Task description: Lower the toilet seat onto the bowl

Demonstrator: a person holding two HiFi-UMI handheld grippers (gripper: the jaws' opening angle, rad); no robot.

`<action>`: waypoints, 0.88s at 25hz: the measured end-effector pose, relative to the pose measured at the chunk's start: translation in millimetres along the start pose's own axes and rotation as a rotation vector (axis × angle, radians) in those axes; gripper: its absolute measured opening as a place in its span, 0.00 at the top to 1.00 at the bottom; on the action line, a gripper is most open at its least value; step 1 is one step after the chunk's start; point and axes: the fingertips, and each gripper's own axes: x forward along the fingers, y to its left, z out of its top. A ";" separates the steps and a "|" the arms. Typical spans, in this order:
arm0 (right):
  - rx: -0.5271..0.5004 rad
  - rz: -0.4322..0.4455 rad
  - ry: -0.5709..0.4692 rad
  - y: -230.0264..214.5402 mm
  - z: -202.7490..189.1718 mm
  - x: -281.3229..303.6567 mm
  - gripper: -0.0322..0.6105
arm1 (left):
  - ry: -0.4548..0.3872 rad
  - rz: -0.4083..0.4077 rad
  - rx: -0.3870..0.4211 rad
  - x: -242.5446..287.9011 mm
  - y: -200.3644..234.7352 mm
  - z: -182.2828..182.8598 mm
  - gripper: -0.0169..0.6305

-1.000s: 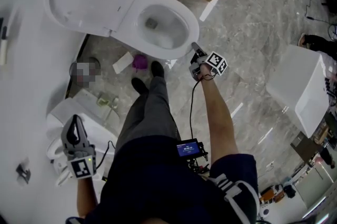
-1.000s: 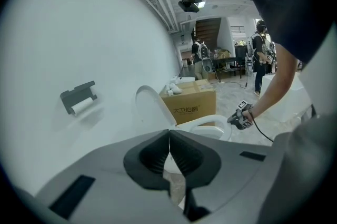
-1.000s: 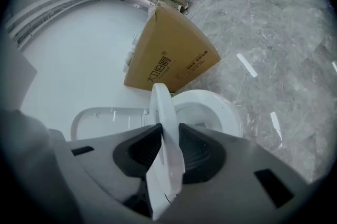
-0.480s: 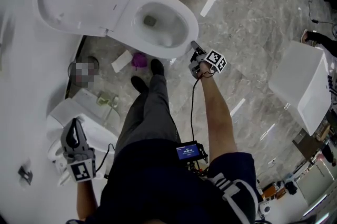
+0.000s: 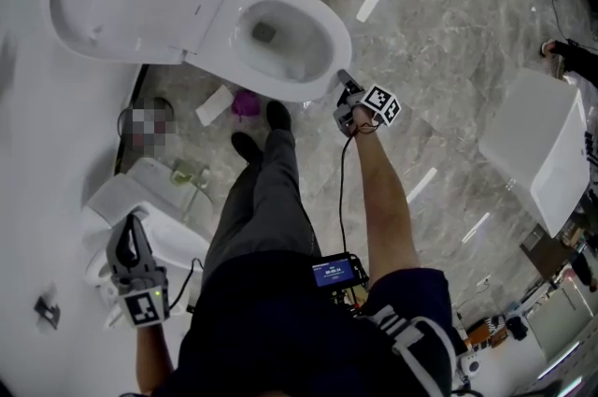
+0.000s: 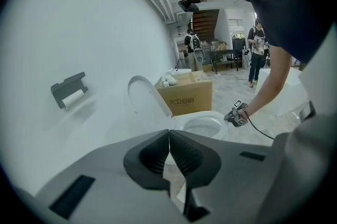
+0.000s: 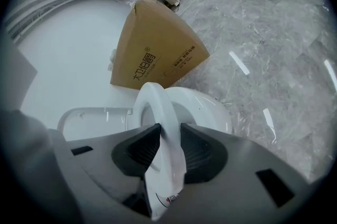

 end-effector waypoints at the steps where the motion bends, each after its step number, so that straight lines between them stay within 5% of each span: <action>1: 0.000 -0.005 0.002 -2.6 -0.2 1.4 0.75 | 0.003 -0.001 0.001 0.7 -0.5 -0.8 0.93; 22: -0.025 -0.073 0.022 -41.5 0.0 26.2 0.76 | 0.056 -0.021 0.017 19.5 -6.3 -17.5 0.94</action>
